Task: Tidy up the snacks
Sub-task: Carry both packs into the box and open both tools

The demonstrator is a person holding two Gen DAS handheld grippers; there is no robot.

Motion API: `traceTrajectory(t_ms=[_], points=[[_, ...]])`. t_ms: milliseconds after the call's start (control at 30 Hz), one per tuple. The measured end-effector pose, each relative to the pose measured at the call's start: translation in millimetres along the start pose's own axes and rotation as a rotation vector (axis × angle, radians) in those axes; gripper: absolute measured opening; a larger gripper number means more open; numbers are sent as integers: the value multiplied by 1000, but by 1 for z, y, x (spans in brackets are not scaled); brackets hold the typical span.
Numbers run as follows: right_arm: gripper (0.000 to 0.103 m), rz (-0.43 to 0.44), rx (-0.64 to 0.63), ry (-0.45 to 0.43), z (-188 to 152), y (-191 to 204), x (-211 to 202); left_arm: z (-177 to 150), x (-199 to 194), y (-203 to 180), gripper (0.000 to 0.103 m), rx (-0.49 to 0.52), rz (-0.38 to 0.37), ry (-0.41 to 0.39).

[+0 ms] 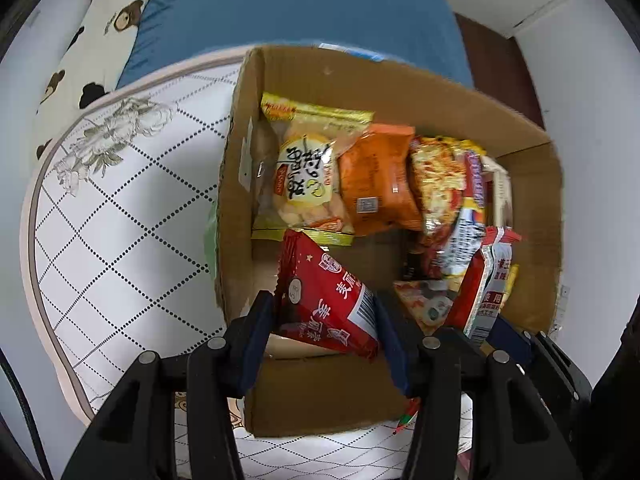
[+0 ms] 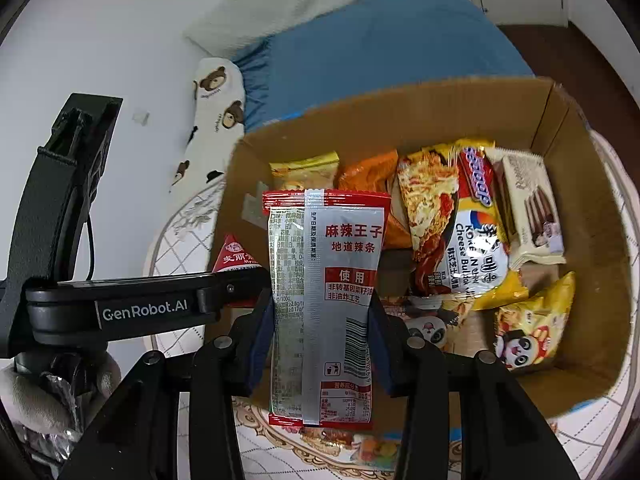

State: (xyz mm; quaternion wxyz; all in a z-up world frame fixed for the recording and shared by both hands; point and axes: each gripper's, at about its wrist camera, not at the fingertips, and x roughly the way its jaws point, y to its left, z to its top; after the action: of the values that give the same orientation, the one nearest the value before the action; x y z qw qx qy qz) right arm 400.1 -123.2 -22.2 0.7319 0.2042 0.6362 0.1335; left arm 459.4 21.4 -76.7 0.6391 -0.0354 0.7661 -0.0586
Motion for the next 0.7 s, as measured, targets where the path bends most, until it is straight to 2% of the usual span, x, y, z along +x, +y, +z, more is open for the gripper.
traceTrajectory(t_ms=[67, 133, 167, 267, 367, 533, 700], points=[[46, 8, 14, 22, 1, -4, 13, 1, 8, 2, 50, -4, -1, 26], [51, 9, 17, 64, 3, -7, 26, 2, 17, 4, 54, -10, -19, 58], [63, 2, 22, 91, 3, -10, 34, 2, 19, 4, 61, -13, -25, 63], [85, -52, 0, 125, 1, -14, 45, 1, 21, 4, 71, -5, -33, 52], [87, -70, -6, 138, 0, -18, 48, 1, 20, -1, 78, 4, -33, 48], [87, -114, -8, 132, 2, -26, 40, 2, 13, -10, 78, 21, 4, 18], [87, -173, -13, 101, -1, -41, 19, -7, 2, -14, 78, 26, 27, -53]])
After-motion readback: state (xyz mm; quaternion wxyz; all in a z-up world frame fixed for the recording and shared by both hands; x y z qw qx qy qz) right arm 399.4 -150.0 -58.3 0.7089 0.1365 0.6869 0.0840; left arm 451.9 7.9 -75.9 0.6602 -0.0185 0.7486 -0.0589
